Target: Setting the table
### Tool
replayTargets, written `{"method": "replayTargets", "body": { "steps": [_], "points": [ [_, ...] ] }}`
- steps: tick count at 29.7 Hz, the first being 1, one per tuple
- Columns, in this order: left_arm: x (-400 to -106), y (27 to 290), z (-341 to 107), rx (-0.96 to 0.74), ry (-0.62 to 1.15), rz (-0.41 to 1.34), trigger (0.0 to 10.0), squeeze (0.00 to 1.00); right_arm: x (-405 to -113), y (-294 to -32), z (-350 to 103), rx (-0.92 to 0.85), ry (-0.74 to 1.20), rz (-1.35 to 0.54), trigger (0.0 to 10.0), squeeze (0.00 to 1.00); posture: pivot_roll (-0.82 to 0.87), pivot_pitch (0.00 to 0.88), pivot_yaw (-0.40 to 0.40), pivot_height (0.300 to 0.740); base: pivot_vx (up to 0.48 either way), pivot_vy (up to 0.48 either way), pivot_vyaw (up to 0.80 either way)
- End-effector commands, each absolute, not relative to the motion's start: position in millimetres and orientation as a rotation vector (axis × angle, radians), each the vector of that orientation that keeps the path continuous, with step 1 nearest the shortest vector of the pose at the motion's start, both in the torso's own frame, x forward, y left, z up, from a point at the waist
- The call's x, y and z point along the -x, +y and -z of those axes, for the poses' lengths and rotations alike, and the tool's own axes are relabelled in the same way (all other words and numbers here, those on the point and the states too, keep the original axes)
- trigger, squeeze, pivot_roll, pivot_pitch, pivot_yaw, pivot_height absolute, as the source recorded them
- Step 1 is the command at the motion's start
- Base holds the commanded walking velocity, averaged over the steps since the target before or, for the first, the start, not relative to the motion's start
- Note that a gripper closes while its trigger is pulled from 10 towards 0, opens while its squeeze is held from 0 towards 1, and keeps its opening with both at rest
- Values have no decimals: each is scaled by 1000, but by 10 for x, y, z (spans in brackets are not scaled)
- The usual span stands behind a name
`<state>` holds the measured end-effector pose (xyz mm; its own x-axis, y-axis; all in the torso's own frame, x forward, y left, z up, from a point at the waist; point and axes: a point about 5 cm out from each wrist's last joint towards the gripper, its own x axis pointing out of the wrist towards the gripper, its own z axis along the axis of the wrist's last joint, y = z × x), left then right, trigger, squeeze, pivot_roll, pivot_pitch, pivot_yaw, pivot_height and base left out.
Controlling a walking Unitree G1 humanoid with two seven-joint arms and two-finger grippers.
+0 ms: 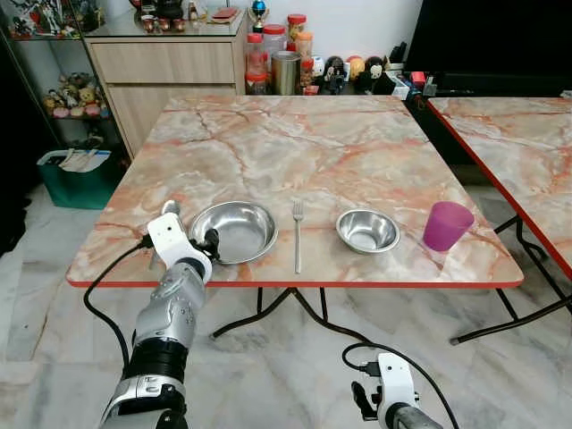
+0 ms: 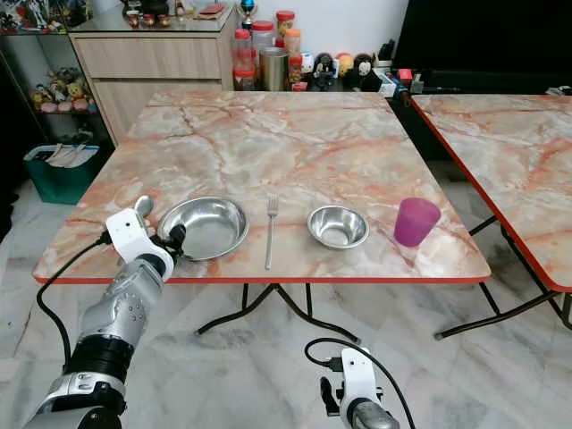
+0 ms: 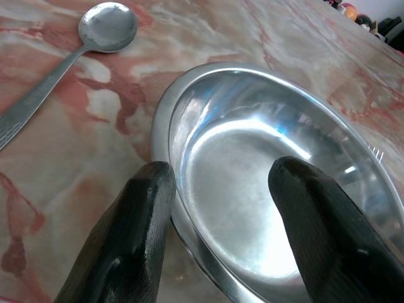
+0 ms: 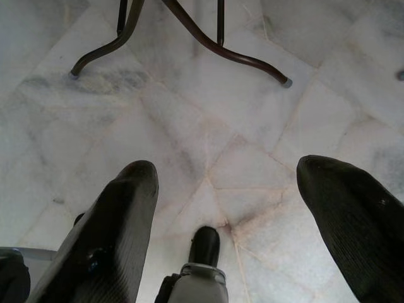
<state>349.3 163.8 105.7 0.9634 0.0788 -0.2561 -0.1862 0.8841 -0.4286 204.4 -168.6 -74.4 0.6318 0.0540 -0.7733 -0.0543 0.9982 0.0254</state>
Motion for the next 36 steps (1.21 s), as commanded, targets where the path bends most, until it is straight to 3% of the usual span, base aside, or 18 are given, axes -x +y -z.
{"method": "replayTargets", "body": {
  "steps": [1, 10, 19, 36],
  "points": [
    [-3520, 1628, -1067, 477, 248, -161, 10000, 0, -2052, -1694, 738, -7, 881, -54, 10000, 0, 21, 0, -11, 740, 0, 0, 0],
    [-3548, 1758, -1208, 474, 168, -227, 10000, 0, -2056, -1696, 736, -5, 879, -55, 10000, 0, 22, 0, -16, 740, 0, 0, 0],
    [-3541, 1855, -1169, 454, 202, -279, 10000, 0, -2059, -1693, 735, -3, 880, -59, 10000, 0, 26, 0, -18, 740, 0, 0, 0],
    [-3552, 1827, -1146, 453, 234, -283, 10000, 0, -2054, -1690, 738, -5, 881, -58, 10000, 0, 23, 0, -13, 740, 0, 0, 0]
  ]
}}
